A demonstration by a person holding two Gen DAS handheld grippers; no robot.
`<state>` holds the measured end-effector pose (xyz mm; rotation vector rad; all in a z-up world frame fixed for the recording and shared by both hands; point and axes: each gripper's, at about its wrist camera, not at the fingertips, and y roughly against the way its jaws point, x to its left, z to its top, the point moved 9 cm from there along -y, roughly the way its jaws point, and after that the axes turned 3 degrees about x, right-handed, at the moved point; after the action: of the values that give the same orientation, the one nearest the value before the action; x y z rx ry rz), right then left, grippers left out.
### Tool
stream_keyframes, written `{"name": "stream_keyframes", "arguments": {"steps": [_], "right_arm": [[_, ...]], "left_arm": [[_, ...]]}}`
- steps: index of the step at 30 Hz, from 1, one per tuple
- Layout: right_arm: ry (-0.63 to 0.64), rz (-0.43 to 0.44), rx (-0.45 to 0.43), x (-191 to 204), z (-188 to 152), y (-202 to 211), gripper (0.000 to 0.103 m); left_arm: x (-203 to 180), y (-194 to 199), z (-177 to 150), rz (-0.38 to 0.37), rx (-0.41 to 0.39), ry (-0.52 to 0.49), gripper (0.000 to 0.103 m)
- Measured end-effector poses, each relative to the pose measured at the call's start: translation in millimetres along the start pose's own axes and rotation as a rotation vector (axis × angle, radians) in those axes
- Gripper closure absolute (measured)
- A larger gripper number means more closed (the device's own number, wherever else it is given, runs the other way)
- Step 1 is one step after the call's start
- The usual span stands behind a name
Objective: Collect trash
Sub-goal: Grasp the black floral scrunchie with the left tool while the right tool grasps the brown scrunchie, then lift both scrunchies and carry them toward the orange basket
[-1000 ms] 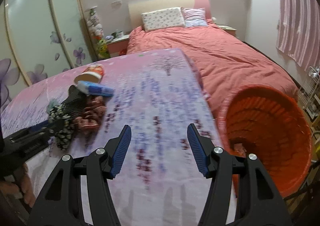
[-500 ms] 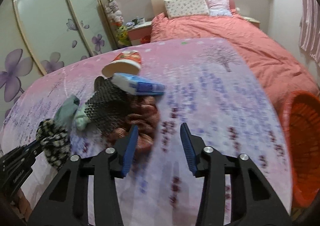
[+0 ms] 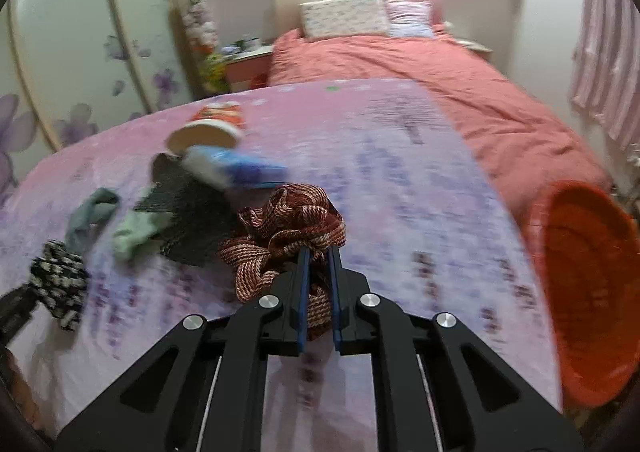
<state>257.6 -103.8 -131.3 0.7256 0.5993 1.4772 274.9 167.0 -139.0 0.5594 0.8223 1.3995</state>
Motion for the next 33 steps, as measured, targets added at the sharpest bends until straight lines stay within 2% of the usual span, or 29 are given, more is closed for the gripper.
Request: {"name": "stream_keyframes", "arguments": {"steps": [2,4,5,6,7,8,9,12,16,19,25,27,28,33], "right_arm": [[-0.011,-0.017,-0.006,-13,-3,5,0.093],[-0.026,0.031,0.004,-17,-5,6,0.089],[-0.033,0.05,0.005,-18,-6,6,0.08],[-0.036,0.058,0.002,-18,-6,6,0.065],[-0.036,0.063,-0.002,-17,-6,6,0.057],[-0.034,0.066,-0.006,-16,-5,5,0.043],[-0.025,0.073,-0.004,-12,-4,2,0.038],[-0.005,0.092,0.042,-4,-5,-12,0.032],[0.023,0.036,0.078,-3,-9,-29,0.032],[0.022,0.025,0.096,-4,-11,-34,0.033],[0.012,0.032,0.084,-6,-9,-33,0.058],[0.007,0.047,0.081,-7,-10,-31,0.071],[0.006,0.053,0.08,-9,-11,-27,0.073],[-0.009,0.061,0.056,-16,-14,-12,0.076]], "left_arm": [[-3,-1,-2,-0.01,-0.002,-0.002,0.092],[-5,-1,-2,-0.015,-0.004,0.0,0.088],[-7,-1,-2,-0.019,-0.004,0.001,0.082],[-8,-1,-4,-0.023,-0.005,0.002,0.08],[-9,-1,-5,-0.026,-0.005,0.003,0.076],[-11,-1,-6,-0.029,-0.005,0.003,0.072],[-13,-1,-7,-0.036,-0.005,0.002,0.071],[-19,0,-9,-0.047,-0.008,-0.004,0.066],[-32,-2,-12,-0.06,-0.004,-0.025,0.065],[-43,-1,-15,-0.072,-0.005,-0.046,0.065],[-56,-8,-15,-0.069,0.004,-0.054,0.065],[-60,-8,-14,-0.062,0.002,-0.064,0.072],[-61,-8,-14,-0.064,0.002,-0.068,0.086],[-65,3,-13,-0.079,-0.022,-0.076,0.092]]}}
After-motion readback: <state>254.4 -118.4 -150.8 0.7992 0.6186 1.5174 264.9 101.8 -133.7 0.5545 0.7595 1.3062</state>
